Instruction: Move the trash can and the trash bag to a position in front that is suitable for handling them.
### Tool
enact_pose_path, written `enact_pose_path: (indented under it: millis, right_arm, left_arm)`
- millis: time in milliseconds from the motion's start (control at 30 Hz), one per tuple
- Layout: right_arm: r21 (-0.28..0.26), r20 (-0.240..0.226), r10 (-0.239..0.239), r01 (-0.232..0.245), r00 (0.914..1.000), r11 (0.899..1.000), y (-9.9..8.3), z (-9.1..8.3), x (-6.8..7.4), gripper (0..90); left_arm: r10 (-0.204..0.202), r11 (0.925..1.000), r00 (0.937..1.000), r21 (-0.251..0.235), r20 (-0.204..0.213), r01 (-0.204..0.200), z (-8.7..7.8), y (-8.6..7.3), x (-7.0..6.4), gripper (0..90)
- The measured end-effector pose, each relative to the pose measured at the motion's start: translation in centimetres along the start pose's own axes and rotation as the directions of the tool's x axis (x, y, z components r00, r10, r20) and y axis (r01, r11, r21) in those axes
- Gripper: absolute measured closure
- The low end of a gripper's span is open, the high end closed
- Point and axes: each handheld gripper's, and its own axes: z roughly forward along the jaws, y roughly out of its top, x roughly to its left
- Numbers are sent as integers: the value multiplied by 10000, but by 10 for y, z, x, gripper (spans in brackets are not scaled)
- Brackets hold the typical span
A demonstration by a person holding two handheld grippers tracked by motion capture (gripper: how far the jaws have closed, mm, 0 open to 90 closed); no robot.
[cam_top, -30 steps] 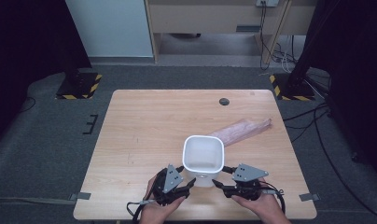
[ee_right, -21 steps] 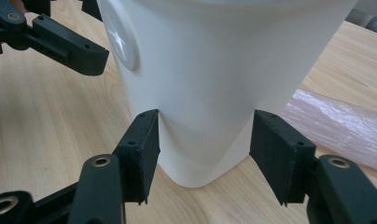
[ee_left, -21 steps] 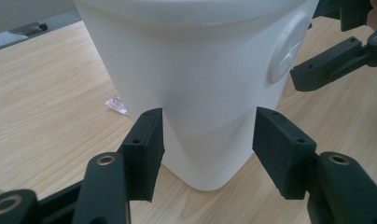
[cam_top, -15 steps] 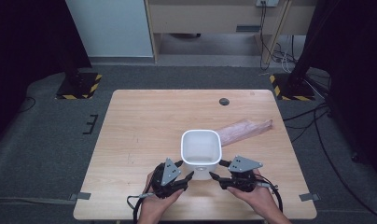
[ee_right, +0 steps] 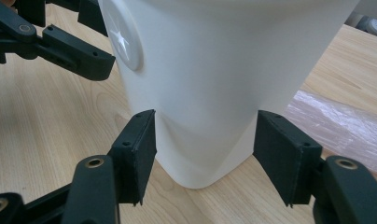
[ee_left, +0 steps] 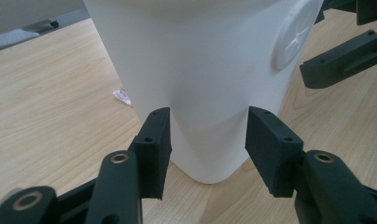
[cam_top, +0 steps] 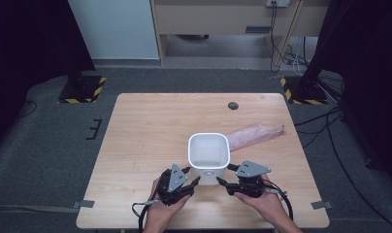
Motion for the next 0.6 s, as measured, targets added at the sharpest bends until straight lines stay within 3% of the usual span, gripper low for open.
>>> enact_pose_path:
  millis: [100, 133, 167, 200, 300, 367, 400, 500, 600]
  right_arm:
    - [29, 18, 19, -19, 10000, 10000, 0, 0, 1, 360]
    - [37, -22, 56, -56, 10000, 10000, -1, -2, 1, 304]
    - [37, -22, 56, -56, 10000, 10000, -1, -2, 1, 304]
    - [88, 71, 110, -110, 9999, 9999, -2, -6, 0, 251]
    - [27, 425, 163, -164, 9990, 9999, -3, -10, -6, 161]
    - [-11, 476, 257, -257, 9985, 9997, -3, -11, -9, 130]
    - [323, 490, 498, -514, 9976, 9982, -3, -14, -19, 93]
    - [453, 605, 464, -492, 9971, 9978, -4, -17, -28, 60]
    - [441, 586, 494, -520, 9971, 9977, -4, -19, -36, 38]
  left_arm:
    - [-34, 10000, 10000, -17, -9, 34, -1, 1, -1, 440]
    - [-110, 9999, 9999, -75, -90, 109, -4, 2, -1, 383]
    - [-110, 9999, 9999, -75, -90, 109, -4, 2, -1, 354]
    - [-198, 9998, 9992, -47, -348, 197, -7, 2, 2, 313]
    - [-587, 9982, 9966, 89, -587, 593, -7, 1, 9, 214]
    - [-688, 9974, 9953, 159, -685, 701, -8, 1, 13, 176]
    - [-842, 9960, 9926, 210, -876, 863, -9, 0, 19, 157]
    - [-942, 9948, 9905, 286, -1004, 975, -10, 1, 27, 127]
    - [-1016, 9924, 9868, 564, -1263, 1094, -9, 1, 42, 123]
